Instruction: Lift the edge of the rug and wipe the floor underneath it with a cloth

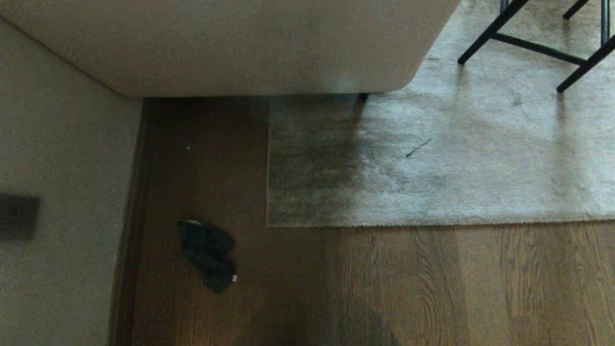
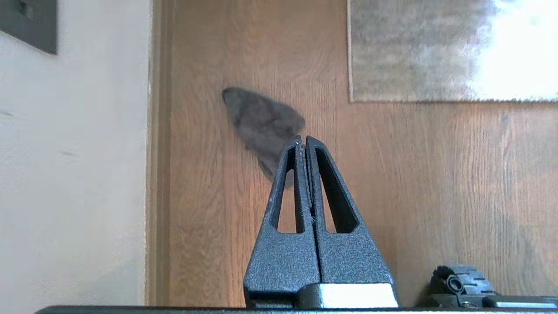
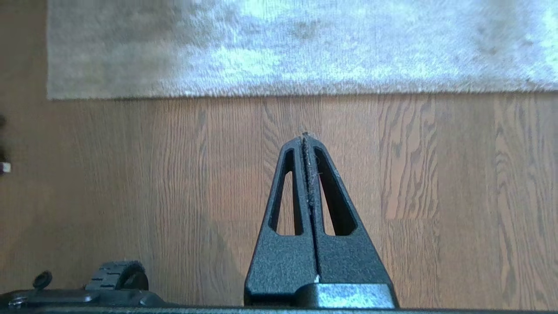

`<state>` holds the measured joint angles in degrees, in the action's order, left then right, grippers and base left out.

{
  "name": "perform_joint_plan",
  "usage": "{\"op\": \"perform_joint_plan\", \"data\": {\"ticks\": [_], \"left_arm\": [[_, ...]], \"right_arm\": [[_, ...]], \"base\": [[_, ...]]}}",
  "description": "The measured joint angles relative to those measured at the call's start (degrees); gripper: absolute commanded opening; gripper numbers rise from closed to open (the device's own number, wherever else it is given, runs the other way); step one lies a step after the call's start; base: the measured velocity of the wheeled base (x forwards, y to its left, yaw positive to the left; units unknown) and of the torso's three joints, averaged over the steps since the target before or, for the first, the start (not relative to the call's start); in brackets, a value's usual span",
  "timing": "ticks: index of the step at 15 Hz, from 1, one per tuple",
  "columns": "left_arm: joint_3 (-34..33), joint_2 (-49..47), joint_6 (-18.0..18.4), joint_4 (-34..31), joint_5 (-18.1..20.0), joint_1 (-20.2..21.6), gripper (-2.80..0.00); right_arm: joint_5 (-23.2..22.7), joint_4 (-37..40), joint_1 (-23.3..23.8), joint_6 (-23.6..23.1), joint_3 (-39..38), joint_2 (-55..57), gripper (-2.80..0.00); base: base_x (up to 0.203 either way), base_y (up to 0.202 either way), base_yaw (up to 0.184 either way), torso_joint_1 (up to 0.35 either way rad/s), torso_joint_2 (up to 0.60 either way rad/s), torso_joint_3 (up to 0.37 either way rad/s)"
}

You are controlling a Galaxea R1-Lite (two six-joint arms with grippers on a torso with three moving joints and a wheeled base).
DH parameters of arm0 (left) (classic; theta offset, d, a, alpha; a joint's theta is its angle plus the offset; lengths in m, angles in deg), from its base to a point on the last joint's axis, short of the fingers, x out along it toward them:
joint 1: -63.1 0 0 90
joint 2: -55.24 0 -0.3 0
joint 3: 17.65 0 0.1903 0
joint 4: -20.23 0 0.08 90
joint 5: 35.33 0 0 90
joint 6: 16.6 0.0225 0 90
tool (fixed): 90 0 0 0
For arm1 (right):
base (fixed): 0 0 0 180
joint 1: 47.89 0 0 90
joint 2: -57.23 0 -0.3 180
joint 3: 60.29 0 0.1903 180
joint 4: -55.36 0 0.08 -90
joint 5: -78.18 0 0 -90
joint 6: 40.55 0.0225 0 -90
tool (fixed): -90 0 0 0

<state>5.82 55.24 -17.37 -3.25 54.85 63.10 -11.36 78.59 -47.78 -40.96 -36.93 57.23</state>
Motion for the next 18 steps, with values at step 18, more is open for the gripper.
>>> {"op": "perform_joint_plan", "data": {"ticks": [18], "left_arm": [[0.00, 0.00, 0.01, 0.01, 0.00, 0.00, -2.80]], "right_arm": [[-0.02, 0.00, 0.00, -0.02, 0.00, 0.00, -2.80]], "base": [[0.000, 0.000, 0.000, 0.002, 0.00, 0.202]]}}
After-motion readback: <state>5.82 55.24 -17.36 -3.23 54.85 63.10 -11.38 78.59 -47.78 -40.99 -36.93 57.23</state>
